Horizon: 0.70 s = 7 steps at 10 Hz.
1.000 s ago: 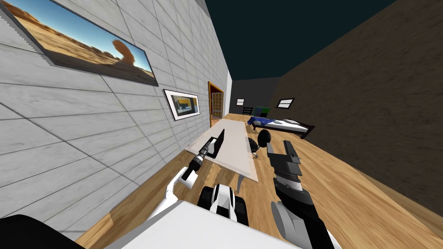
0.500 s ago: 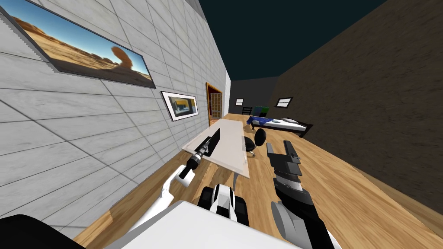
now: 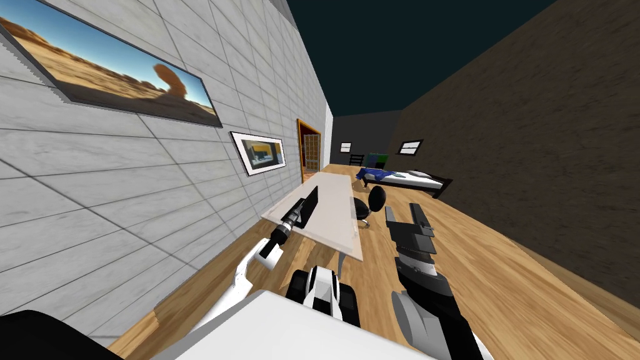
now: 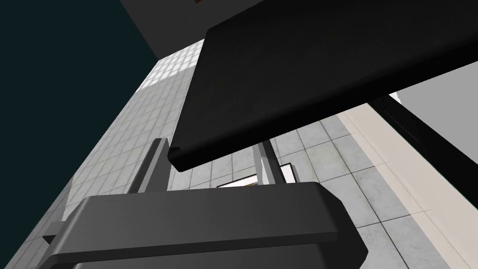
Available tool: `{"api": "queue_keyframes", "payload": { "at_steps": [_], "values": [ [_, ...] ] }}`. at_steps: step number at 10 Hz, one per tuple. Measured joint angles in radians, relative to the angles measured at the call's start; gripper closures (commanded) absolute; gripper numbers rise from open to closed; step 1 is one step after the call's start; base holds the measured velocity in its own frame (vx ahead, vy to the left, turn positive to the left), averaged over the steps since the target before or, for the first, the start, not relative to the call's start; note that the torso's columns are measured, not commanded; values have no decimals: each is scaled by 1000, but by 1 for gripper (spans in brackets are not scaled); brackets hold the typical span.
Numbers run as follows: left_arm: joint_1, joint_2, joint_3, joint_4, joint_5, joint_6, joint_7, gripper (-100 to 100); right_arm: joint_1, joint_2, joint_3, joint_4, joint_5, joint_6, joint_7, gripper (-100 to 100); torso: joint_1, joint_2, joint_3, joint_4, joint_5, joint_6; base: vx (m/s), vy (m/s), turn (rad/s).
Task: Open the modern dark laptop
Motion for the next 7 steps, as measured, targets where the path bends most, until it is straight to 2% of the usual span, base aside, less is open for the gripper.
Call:
{"api": "queue_keyframes", "payload": {
  "at_steps": [5, 7],
  "values": [
    [-10, -64, -16, 6, 97, 1, 96, 100, 0, 0, 0, 0, 0, 0, 0, 0, -3, -3, -2, -3, 0, -1, 2, 141, 0],
    [-15, -81, -15, 27, 116, -13, 113, 100, 0, 0, 0, 0, 0, 0, 0, 0, -10, -2, -1, -3, -2, 3, 9, 126, -23]
  ]
}}
